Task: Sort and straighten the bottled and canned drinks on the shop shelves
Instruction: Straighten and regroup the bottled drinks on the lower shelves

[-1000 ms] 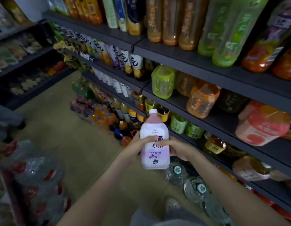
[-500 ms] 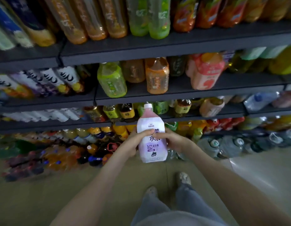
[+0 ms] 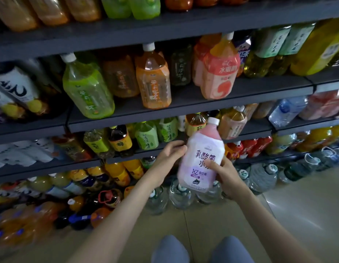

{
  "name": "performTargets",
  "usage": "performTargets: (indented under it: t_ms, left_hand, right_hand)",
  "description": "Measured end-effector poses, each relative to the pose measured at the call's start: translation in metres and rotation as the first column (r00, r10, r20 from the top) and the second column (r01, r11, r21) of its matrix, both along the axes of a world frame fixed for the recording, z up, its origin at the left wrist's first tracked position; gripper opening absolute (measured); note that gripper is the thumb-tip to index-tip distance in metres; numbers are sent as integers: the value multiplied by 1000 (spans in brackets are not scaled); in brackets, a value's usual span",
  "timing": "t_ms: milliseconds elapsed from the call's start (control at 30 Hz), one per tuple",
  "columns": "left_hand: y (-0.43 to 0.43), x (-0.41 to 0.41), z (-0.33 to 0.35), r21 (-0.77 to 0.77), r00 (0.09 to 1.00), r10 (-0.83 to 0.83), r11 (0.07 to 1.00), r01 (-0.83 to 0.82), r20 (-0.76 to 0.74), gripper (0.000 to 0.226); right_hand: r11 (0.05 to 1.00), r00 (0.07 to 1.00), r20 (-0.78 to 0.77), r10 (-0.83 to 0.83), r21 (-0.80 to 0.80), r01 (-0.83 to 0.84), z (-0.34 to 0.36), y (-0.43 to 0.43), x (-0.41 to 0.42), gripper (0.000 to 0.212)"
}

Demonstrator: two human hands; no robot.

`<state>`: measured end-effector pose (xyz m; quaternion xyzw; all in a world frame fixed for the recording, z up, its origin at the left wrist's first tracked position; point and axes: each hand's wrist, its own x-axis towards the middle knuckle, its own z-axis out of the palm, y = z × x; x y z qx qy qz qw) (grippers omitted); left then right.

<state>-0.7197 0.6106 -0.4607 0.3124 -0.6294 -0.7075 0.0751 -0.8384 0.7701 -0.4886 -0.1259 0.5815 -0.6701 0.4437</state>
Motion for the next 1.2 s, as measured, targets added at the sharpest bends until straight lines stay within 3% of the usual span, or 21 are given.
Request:
performTargets:
  t_ms: [67,167,333,500,633,733,933,1033,1200]
  left_hand:
    - [-5,-18,-34,-220,996,86,972,-81,16,27]
    - [-12,-55,-86,-522,966,253,817,-245,-58,29]
    - [-28,-132,-162,-698,948,269,646,-310,-171,50]
    - [-49,-190,-204,-674,927,294,638,-373,-234,63]
    - [-58,-212,-223,-638,895,274,630,-443,-351,102]
    - [-60,-218,-227,-663,888,294,591,-459,-353,112]
    - [-57,-198,-242,-595,808,313,555,-582,-498,99]
    - [-53,-165,-257,-589,764,287,502,-633,-577,78]
    - [-42,-111,-260,-448,658,352,518,-729,-665,60]
  right_hand:
    - [997,994,-79,-74,-4,74,-33,3,-23,62]
    - [984,971,-165,-175,-48,170,-75,5,-52,46]
    - [957,893,-352,-280,-178,230,-137,-8,-92,57]
    - [926,784,-503,-363,-291,242,-190,-28,-125,70]
    - [886,723,-540,-431,-405,226,-211,-41,-138,68]
    - [869,686,-561,-463,-440,226,-222,-48,-143,66]
    - [833,653,-551,-520,-497,244,-224,-47,-150,66]
    - [850,647,-586,-488,-489,199,-217,-46,-153,71]
    - [886,639,-657,-400,-456,86,-217,-78,-155,69]
